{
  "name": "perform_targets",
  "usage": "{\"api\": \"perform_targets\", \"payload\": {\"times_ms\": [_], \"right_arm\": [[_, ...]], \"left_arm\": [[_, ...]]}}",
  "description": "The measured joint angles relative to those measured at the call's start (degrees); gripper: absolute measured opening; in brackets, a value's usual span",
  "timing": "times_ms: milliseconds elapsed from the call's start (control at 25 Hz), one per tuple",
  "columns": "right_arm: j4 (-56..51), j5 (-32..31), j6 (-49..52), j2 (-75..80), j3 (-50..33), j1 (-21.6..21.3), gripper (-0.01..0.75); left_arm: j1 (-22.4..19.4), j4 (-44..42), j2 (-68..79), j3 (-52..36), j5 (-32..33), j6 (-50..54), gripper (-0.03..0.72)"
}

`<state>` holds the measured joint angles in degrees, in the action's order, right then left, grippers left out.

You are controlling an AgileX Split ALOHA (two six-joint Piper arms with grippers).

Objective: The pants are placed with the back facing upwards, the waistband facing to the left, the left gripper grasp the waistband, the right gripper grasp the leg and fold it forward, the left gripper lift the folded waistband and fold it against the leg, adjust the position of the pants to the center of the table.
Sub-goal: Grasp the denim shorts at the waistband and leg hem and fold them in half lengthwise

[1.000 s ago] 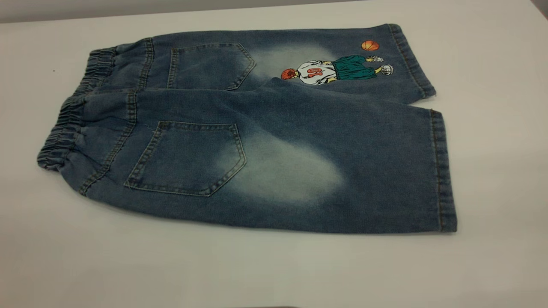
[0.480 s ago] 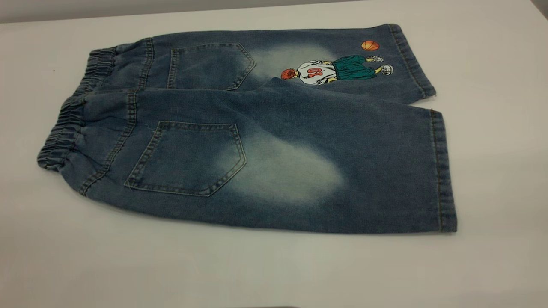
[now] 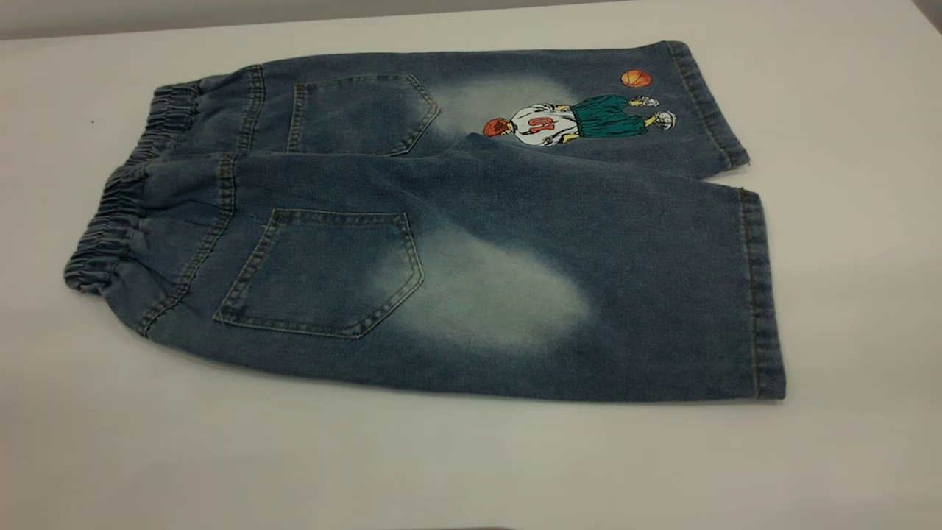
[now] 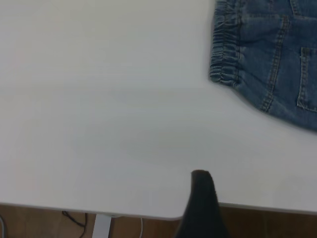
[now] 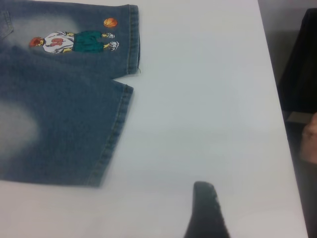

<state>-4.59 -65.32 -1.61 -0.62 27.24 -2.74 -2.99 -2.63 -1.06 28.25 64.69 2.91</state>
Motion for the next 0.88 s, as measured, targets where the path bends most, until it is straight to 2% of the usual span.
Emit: {"api": "perform_targets", "payload": {"times_ms": [520, 880], "right_arm": [[-0.3, 0.0, 0.0, 0.0, 0.0, 0.0, 0.421], [-4.2, 0.6, 1.0, 0.0, 0.0, 0.0, 0.421]], "left_arm": [[0.0, 0.0, 0.0, 0.0, 0.0, 0.0, 0.511], [0.0, 0.0, 0.0, 0.0, 0.0, 0.1, 0.511]]}}
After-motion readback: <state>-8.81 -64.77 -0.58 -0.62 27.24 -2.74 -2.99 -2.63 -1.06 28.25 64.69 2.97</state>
